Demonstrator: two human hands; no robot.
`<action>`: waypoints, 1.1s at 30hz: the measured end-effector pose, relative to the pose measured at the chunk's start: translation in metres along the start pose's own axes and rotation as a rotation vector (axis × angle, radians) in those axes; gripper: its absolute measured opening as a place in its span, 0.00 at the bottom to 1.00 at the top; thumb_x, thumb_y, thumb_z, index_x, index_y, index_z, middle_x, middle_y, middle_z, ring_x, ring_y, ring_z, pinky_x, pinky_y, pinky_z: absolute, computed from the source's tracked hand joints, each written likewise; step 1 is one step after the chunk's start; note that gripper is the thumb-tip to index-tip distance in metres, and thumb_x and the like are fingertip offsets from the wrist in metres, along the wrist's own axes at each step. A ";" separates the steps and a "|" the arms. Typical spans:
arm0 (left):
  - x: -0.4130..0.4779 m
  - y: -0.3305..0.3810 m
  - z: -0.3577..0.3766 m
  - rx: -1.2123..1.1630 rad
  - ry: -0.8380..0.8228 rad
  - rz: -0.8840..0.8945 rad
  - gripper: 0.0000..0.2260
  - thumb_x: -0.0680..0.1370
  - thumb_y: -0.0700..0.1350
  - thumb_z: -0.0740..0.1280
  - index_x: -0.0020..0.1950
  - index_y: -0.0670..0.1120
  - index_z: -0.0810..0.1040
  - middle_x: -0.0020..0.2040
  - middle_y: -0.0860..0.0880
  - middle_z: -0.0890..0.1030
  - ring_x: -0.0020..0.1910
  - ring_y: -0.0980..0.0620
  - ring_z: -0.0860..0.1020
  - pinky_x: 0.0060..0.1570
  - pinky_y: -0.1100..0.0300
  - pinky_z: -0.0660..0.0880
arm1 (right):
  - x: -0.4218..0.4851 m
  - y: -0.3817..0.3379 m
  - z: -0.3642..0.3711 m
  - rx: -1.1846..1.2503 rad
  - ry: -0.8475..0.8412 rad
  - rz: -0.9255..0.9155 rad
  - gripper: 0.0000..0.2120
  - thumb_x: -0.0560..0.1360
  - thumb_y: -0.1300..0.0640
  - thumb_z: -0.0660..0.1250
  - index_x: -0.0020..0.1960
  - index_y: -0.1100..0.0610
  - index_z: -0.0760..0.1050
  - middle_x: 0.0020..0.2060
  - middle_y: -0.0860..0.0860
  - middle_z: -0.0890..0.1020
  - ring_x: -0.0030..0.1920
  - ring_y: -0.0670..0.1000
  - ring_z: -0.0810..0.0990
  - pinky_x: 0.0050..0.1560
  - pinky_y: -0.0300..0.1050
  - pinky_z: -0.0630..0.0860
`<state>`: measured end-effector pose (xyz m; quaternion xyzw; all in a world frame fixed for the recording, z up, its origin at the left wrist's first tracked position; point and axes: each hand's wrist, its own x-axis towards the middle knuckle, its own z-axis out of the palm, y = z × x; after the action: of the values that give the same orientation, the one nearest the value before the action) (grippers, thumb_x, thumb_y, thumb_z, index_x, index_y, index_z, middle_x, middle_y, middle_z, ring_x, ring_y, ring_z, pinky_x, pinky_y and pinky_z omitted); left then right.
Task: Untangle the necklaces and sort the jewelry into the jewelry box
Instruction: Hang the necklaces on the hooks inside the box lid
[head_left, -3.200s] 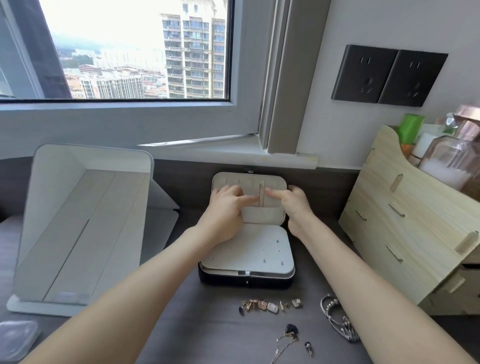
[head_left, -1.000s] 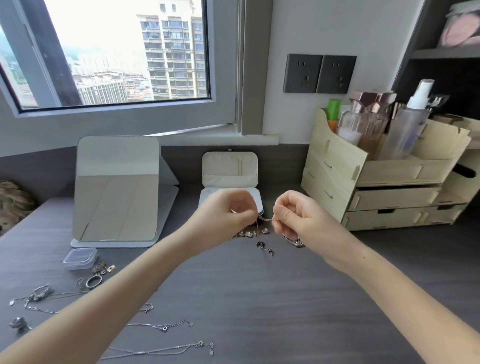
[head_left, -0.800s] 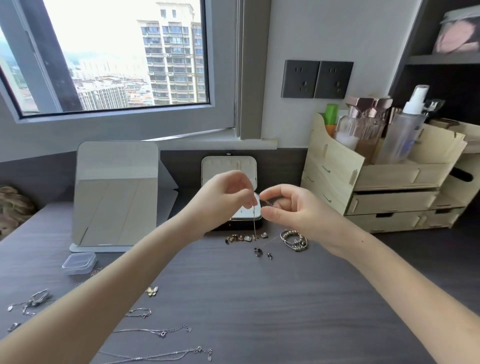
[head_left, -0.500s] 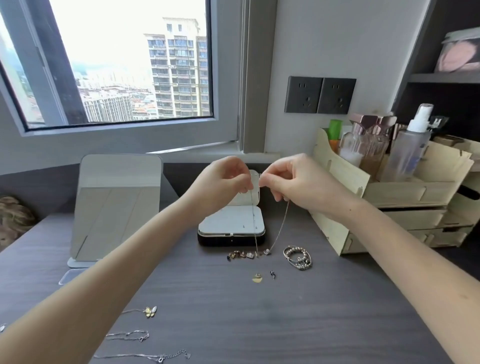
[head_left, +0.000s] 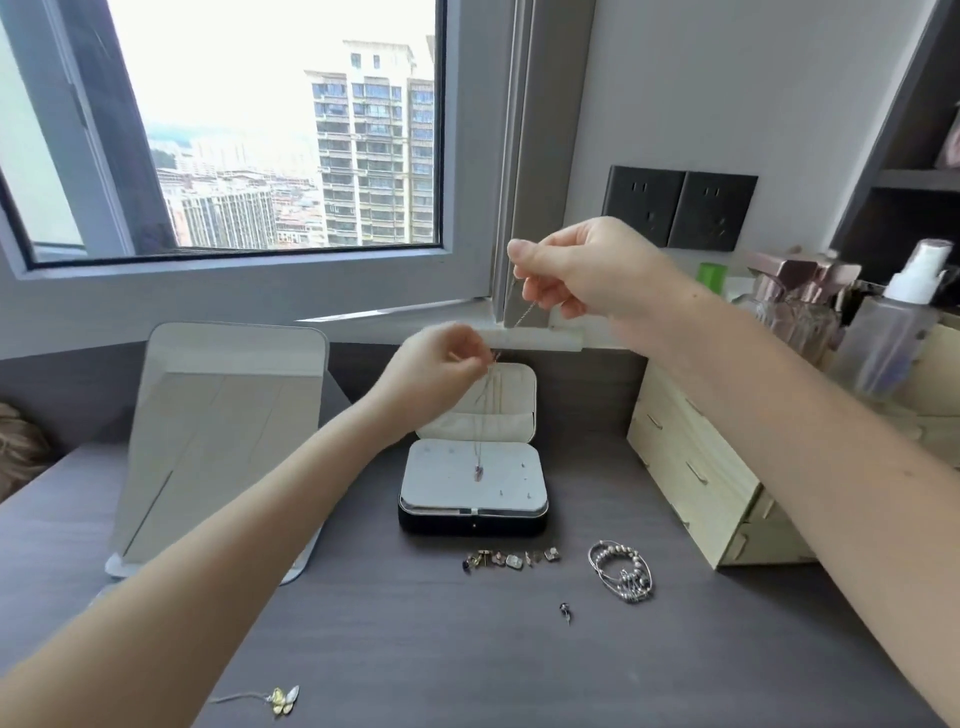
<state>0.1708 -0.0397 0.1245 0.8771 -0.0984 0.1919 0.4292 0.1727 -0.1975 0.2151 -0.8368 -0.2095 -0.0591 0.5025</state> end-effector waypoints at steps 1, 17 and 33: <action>0.005 -0.010 0.008 0.087 0.003 -0.003 0.06 0.76 0.39 0.63 0.47 0.46 0.79 0.46 0.51 0.82 0.46 0.53 0.78 0.48 0.60 0.73 | 0.006 0.001 0.001 -0.017 0.024 -0.001 0.12 0.76 0.50 0.67 0.40 0.56 0.80 0.29 0.46 0.79 0.31 0.44 0.73 0.32 0.36 0.68; 0.057 -0.097 0.110 0.647 -0.045 -0.033 0.12 0.76 0.45 0.59 0.57 0.49 0.77 0.55 0.46 0.74 0.56 0.44 0.69 0.54 0.55 0.60 | 0.102 0.024 0.005 0.058 0.224 0.054 0.02 0.76 0.61 0.64 0.47 0.60 0.74 0.30 0.52 0.76 0.22 0.44 0.72 0.23 0.34 0.68; 0.051 -0.112 0.127 0.682 0.171 0.135 0.06 0.63 0.46 0.65 0.31 0.43 0.74 0.36 0.45 0.75 0.38 0.41 0.75 0.39 0.53 0.55 | 0.124 0.081 0.013 0.062 0.165 0.083 0.04 0.77 0.64 0.63 0.47 0.65 0.75 0.35 0.57 0.78 0.32 0.51 0.79 0.36 0.44 0.81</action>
<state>0.2869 -0.0724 -0.0050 0.9421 -0.0501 0.3146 0.1047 0.3165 -0.1833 0.1807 -0.8211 -0.1340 -0.1004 0.5456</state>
